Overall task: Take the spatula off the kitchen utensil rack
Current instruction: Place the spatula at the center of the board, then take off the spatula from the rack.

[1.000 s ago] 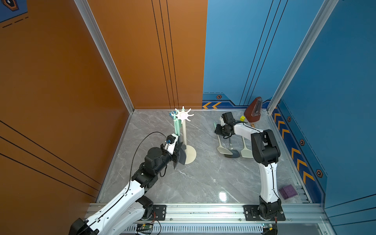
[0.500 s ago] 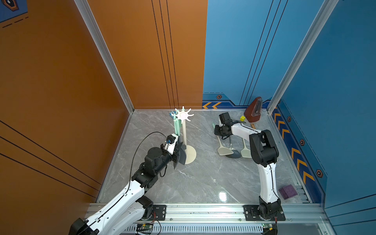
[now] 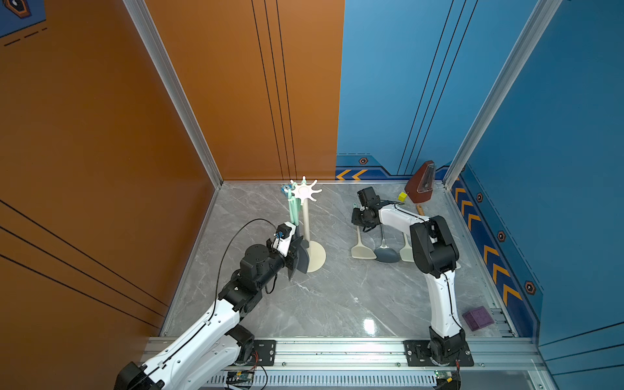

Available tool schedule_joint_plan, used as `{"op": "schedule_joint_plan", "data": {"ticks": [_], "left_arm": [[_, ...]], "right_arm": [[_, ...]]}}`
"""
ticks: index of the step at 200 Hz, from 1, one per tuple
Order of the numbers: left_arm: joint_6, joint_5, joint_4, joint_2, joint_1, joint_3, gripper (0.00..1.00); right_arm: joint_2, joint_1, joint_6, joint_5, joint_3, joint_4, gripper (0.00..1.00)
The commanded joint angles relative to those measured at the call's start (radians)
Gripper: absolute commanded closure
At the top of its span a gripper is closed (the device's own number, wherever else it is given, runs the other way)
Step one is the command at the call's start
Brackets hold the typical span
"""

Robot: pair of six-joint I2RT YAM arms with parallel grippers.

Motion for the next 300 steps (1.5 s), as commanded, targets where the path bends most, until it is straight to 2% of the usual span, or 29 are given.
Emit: {"op": "schedule_joint_plan", "data": {"ticks": [1, 36, 85, 126, 214, 256, 300], "left_arm": [[0.019, -0.023, -0.022, -0.006, -0.002, -0.011, 0.76], [0.014, -0.021, -0.023, -0.011, -0.001, 0.000, 0.75], [-0.002, -0.038, -0.020, -0.050, -0.004, -0.005, 0.55], [-0.004, -0.052, -0.008, -0.061, -0.006, -0.013, 0.52], [-0.012, -0.048, 0.056, -0.177, -0.006, -0.052, 0.55], [-0.014, -0.014, 0.060, -0.188, -0.008, -0.037, 0.59], [0.007, -0.052, 0.081, -0.155, -0.008, -0.034, 0.59]], "right_arm": [[-0.039, 0.009, 0.010, 0.045, -0.054, -0.042, 0.61], [-0.215, 0.025, -0.028, 0.012, -0.131, 0.033, 0.58], [-0.404, 0.034, -0.061, -0.046, -0.221, 0.056, 0.57], [-0.484, 0.034, -0.086, -0.073, -0.281, 0.064, 0.57], [-0.667, 0.120, -0.214, -0.108, -0.456, 0.226, 0.58], [-0.762, 0.178, -0.247, -0.138, -0.531, 0.332, 0.57], [-0.803, 0.233, -0.272, -0.210, -0.578, 0.407, 0.57]]}}
